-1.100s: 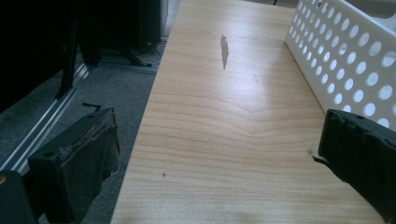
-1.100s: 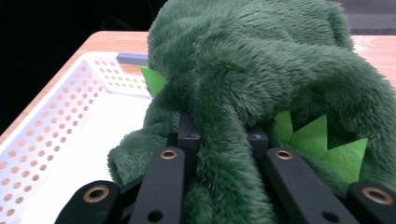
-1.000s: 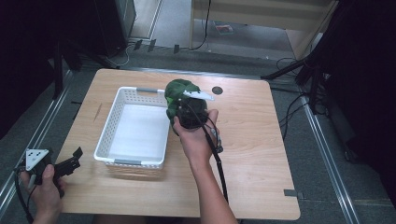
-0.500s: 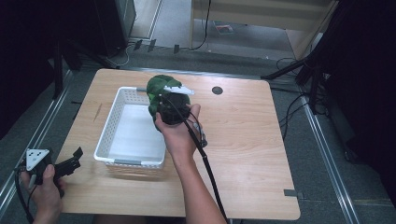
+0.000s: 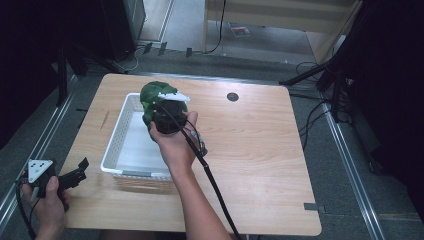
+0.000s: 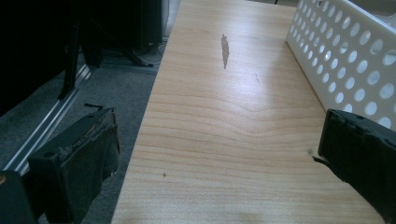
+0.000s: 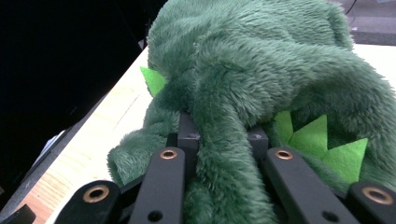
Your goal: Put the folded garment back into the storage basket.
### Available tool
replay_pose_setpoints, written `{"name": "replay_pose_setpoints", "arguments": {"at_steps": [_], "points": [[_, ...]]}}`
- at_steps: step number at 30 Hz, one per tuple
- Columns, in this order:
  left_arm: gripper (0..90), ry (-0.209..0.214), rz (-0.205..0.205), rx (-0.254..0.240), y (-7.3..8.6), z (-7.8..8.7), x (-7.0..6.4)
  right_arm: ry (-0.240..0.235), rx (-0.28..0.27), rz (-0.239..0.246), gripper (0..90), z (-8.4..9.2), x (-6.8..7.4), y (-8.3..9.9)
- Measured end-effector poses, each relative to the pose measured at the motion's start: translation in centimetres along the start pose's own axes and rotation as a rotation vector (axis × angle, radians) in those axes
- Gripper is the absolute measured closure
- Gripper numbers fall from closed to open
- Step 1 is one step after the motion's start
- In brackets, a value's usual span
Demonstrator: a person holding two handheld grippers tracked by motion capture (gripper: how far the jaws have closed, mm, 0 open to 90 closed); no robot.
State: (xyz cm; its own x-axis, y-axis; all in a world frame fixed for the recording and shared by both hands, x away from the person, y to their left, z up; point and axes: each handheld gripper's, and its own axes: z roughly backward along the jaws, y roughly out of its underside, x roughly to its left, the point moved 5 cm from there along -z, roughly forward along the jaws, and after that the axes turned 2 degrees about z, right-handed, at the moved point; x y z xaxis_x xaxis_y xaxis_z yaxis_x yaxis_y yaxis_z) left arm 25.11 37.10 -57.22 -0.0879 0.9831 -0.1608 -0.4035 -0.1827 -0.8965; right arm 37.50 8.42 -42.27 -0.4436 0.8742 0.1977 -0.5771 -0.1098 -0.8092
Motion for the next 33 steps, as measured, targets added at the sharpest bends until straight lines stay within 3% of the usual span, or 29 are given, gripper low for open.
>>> {"name": "replay_pose_setpoints", "arguments": {"at_steps": [5, 24, 33], "points": [[0.0, 0.000, 0.003, -0.002, 0.0, 0.0, 0.0, -0.009, 0.007, 0.012, 76.5, -1.2, 1.1, 0.7], [0.0, -0.001, 0.005, 0.000, 0.0, 0.0, 0.0, -0.035, 0.017, 0.009, 75.5, -5.2, 3.2, 3.2], [0.0, -0.002, 0.006, -0.001, 0.0, 0.0, 0.0, 0.004, 0.129, 0.023, 74.0, -8.1, 3.0, 5.4]]}}
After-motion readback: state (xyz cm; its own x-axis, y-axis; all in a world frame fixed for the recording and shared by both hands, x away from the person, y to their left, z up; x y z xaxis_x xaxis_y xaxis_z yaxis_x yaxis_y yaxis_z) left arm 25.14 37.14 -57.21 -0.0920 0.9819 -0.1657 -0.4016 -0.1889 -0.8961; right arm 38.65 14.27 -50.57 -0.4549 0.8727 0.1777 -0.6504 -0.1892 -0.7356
